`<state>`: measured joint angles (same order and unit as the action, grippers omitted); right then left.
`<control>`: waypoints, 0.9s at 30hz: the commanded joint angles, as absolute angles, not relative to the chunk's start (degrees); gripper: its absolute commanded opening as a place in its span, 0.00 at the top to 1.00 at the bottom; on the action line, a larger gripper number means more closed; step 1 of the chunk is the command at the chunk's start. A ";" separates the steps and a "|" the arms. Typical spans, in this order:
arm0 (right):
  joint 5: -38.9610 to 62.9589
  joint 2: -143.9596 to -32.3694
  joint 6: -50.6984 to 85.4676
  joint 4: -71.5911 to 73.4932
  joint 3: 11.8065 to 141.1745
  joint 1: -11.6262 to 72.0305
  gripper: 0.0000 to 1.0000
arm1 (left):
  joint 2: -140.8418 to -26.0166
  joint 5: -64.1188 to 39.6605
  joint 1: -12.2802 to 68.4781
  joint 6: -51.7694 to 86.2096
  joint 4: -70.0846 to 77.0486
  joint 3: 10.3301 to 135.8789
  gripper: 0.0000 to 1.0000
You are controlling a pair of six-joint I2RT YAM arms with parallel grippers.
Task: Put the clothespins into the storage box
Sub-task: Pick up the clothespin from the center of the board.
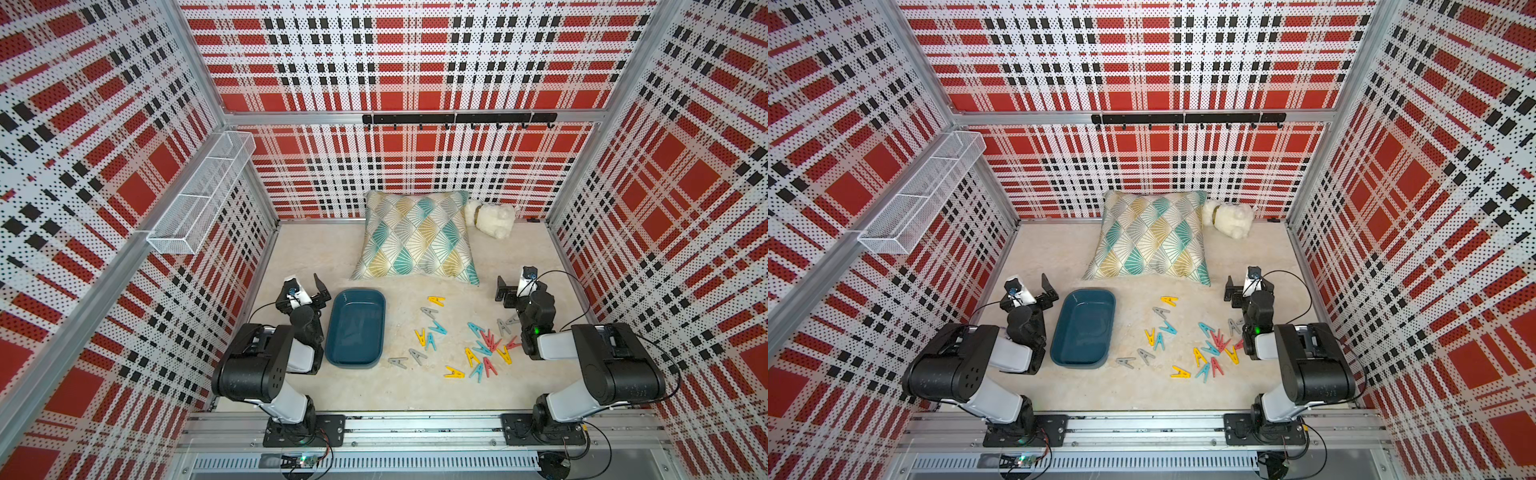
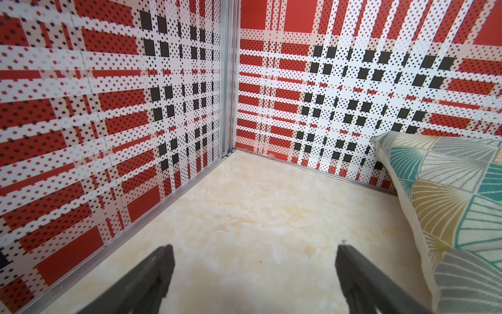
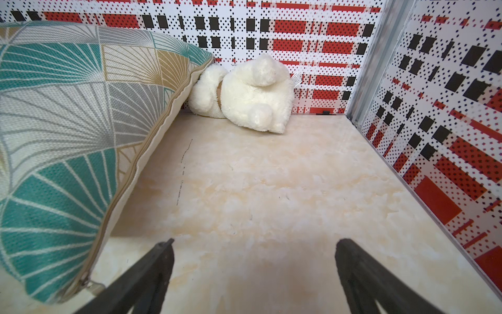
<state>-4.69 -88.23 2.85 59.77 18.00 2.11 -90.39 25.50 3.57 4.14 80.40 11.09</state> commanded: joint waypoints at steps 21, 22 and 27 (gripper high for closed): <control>-13.95 -59.42 29.90 -2.79 36.94 0.97 0.02 | -53.10 32.53 8.00 29.88 31.14 24.33 0.01; -12.23 -59.46 30.37 -5.02 38.06 0.97 0.08 | -51.10 30.47 7.97 31.97 28.51 24.48 0.01; -7.12 -62.10 30.32 -7.29 42.57 1.22 0.11 | -44.92 12.06 7.81 39.33 18.50 24.60 0.11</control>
